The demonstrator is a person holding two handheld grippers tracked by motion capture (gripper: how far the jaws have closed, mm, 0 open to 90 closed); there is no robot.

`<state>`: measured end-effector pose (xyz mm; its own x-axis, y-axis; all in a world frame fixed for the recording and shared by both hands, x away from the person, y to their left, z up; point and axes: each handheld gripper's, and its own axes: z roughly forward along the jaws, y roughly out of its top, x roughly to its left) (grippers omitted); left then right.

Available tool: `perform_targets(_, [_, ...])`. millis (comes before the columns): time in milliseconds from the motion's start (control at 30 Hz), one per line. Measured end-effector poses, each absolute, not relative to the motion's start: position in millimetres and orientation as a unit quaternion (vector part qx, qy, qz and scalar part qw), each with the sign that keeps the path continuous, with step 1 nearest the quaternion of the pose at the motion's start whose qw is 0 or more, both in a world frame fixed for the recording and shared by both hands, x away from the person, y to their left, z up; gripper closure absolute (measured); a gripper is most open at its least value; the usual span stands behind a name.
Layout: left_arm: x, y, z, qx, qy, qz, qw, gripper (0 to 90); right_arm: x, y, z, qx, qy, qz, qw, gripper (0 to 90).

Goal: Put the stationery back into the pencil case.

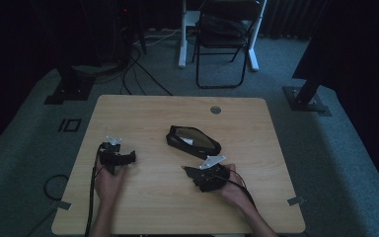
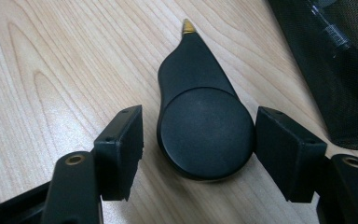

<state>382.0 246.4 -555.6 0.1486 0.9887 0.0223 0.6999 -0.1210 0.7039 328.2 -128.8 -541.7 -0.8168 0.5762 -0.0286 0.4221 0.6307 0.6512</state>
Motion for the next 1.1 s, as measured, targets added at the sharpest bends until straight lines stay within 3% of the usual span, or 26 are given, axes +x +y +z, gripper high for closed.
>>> perform_targets(600, [382.0,246.4,-555.6,0.703,0.600,0.256,0.282,7.2,333.6,-124.3,-546.4,0.273,0.898,0.324,0.121,40.7])
perform_targets(1100, [382.0,246.4,-555.6,0.704,0.600,0.256,0.282,7.2,333.8,-125.8,-546.6,0.283,0.895,0.326,0.112,41.6])
